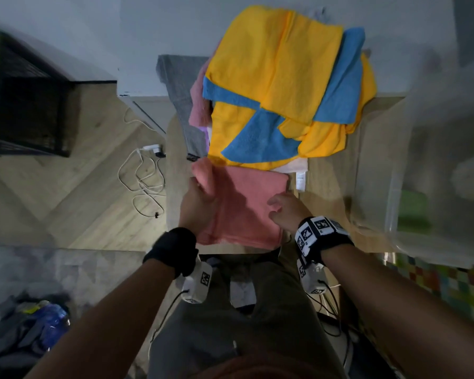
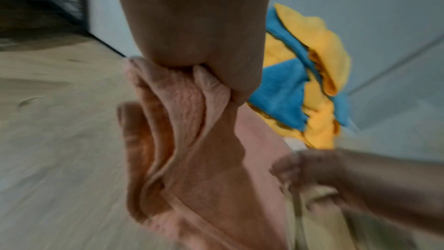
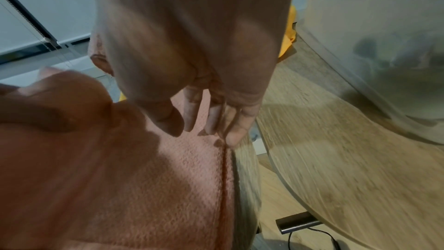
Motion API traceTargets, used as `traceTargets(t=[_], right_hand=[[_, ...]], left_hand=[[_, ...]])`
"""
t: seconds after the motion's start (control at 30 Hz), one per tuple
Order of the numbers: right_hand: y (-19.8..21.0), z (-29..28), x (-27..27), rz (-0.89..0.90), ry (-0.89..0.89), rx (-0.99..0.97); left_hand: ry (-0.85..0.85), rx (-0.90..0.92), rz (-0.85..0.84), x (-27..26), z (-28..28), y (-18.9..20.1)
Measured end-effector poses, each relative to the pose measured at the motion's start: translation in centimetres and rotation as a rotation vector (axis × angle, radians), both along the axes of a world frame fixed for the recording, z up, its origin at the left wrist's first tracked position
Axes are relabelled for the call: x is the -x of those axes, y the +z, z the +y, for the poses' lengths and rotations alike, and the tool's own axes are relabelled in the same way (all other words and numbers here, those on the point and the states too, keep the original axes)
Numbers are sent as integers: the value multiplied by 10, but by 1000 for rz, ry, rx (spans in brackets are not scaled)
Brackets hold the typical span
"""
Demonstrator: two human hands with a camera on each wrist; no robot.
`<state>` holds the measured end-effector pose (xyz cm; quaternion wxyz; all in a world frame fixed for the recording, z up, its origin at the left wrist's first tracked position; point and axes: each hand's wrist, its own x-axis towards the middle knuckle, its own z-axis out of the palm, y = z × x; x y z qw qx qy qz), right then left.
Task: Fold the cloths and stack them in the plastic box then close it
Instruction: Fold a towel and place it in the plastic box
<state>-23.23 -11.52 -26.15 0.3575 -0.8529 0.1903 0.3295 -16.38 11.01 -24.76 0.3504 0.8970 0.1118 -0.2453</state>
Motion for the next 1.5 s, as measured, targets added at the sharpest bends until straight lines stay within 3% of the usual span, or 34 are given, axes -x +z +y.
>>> traceTargets(t=[0.2,0.33,0.4,0.5,0.53,0.6,0.67,0.73,0.9,0.97,1.1,1.2,1.37,1.5], right_hand=[[16,-16,-7,65,-204,49],[16,-26,-6,161,-319,33],[16,-29,-6,168,-349,45],[12,-30,-6,121,-398,8],[11,-29,-7,110,-413,-1],[3,-26,-11,141,-424,-41],[-4,-20,-15,176,-415,-101],[-13,-16,-15,148,-438,-181],[15,-18,-10,63,-615,-331],[40,-26,-12,-86,-743,-404],[110,-48,-23,-425,-644,-240],[171,-71,-27,-531,-636,-160],[240,-123,-17,-604,-756,-252],[264,-181,7,-562,-858,-160]], left_hand=[[-337,163,-37,27,-73,19],[-414,257,15,39,-112,22],[-420,196,-69,38,-110,13],[-314,-111,-260,28,-95,-12],[-278,-240,-238,22,-90,-20],[-278,-380,15,9,-80,-29],[-258,-184,289,-1,-69,-36],[-166,101,317,-4,-63,-32],[-291,385,146,-3,-79,15],[-329,447,123,-14,-87,44],[-463,572,114,-46,-113,109],[-575,682,122,-62,-141,159],[-783,701,69,-71,-205,216],[-853,558,113,-62,-270,233]])
